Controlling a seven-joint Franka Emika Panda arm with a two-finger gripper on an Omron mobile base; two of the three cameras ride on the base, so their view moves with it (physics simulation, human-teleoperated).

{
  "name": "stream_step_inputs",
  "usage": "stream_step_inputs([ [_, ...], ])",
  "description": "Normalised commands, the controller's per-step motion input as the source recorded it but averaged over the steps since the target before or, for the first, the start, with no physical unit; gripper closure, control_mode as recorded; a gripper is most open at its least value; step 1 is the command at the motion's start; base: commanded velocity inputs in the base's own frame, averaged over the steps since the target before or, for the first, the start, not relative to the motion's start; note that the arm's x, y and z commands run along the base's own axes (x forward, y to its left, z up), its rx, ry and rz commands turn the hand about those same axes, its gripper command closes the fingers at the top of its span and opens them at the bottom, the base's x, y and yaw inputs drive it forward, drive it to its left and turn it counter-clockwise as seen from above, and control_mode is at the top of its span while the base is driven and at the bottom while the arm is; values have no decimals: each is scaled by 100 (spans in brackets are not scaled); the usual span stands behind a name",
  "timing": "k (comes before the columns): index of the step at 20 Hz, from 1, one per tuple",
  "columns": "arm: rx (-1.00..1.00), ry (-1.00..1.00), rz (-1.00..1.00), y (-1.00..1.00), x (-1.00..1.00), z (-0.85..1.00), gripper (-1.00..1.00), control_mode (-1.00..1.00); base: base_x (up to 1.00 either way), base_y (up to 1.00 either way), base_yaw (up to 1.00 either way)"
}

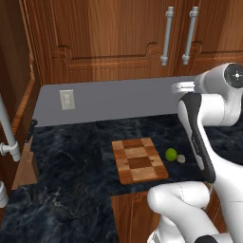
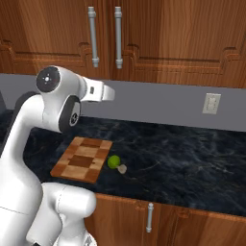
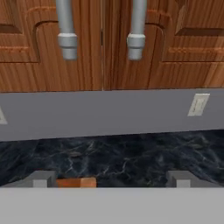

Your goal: Open the cabinet. Place the bowl and condiment on the counter. Then place the lime and garlic on the cutting board.

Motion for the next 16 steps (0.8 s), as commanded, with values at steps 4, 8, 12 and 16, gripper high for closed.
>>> stream_step_inputs([
  [4,0,-4,0,0,-17,7,-100,-100,0,0,0],
  [8,0,-10,0,-17,0,34,-100,-100,0,0,0],
  [12,0,-13,0,-13,15,46,-100,-100,0,0,0],
  [16,0,-18,0,-8,32,41,-100,-100,0,0,0],
])
